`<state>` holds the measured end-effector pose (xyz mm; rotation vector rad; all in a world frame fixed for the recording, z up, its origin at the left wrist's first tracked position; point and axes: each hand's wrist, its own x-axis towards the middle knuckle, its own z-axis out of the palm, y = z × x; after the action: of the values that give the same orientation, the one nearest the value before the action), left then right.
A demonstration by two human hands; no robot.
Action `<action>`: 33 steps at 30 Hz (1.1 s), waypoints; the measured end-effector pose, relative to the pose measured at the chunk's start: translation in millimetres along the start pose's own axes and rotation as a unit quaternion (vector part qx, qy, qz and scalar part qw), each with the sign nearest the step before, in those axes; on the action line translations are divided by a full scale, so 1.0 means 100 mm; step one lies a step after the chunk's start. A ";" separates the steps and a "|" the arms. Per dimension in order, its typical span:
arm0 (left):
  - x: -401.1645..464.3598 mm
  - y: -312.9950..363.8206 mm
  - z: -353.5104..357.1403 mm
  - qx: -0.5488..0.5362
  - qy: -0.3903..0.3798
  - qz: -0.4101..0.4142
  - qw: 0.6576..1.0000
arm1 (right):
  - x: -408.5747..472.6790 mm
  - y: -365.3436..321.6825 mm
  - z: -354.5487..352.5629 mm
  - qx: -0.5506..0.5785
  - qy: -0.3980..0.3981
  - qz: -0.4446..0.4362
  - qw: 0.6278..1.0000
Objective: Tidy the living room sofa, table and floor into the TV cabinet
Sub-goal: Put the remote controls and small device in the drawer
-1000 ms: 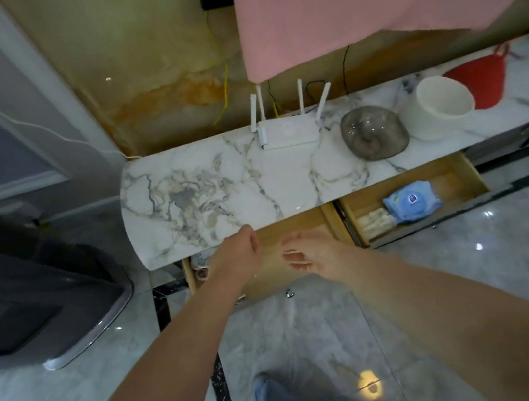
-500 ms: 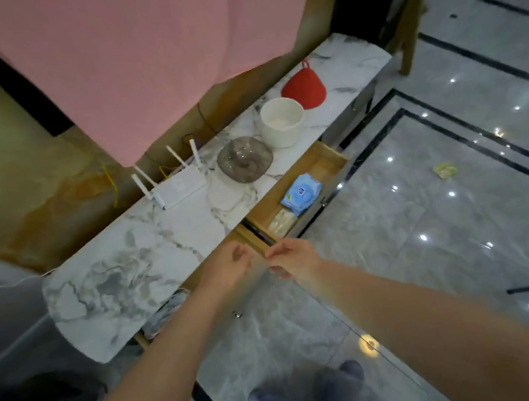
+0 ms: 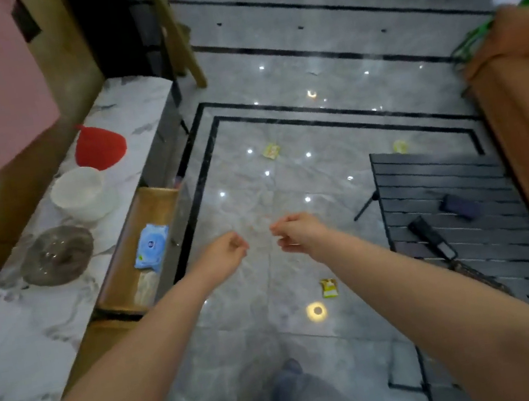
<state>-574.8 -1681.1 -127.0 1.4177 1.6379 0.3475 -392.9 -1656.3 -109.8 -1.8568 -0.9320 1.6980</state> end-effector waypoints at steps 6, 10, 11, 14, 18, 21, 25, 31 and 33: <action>0.51 0.87 0.63 0.064 -0.099 0.094 0.989 | -0.05 0.23 -0.94 0.130 0.093 0.044 0.986; 0.79 1.31 1.04 0.107 -0.164 0.138 0.971 | -0.04 0.42 -1.44 0.178 0.160 0.082 0.968; 0.88 1.40 1.12 0.123 -0.182 0.151 0.964 | -0.04 0.46 -1.55 0.189 0.177 0.090 0.962; 1.17 1.67 1.33 0.160 -0.230 0.185 0.942 | 0.04 0.59 -1.85 0.209 0.229 0.103 0.945; 1.50 2.06 1.53 0.182 -0.283 0.214 0.917 | 0.12 0.67 -2.14 0.253 0.298 0.111 0.914; 1.73 2.36 1.73 0.188 -0.308 0.238 0.902 | 0.19 0.71 -2.34 0.284 0.343 0.099 0.890; 1.90 2.67 2.11 0.207 -0.349 0.263 0.876 | 0.13 0.84 -2.57 0.298 0.371 0.092 0.875; 2.00 2.94 2.69 0.263 -0.388 0.322 0.822 | 0.09 1.26 -2.97 0.382 0.411 0.098 0.822; 2.07 3.01 2.92 0.307 -0.399 0.339 0.795 | 0.14 1.42 -3.18 0.443 0.407 0.111 0.791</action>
<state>-143.0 -1504.6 -163.6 2.2176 0.4902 -0.4209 -54.3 -1705.9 -178.2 -1.7082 0.4099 0.9203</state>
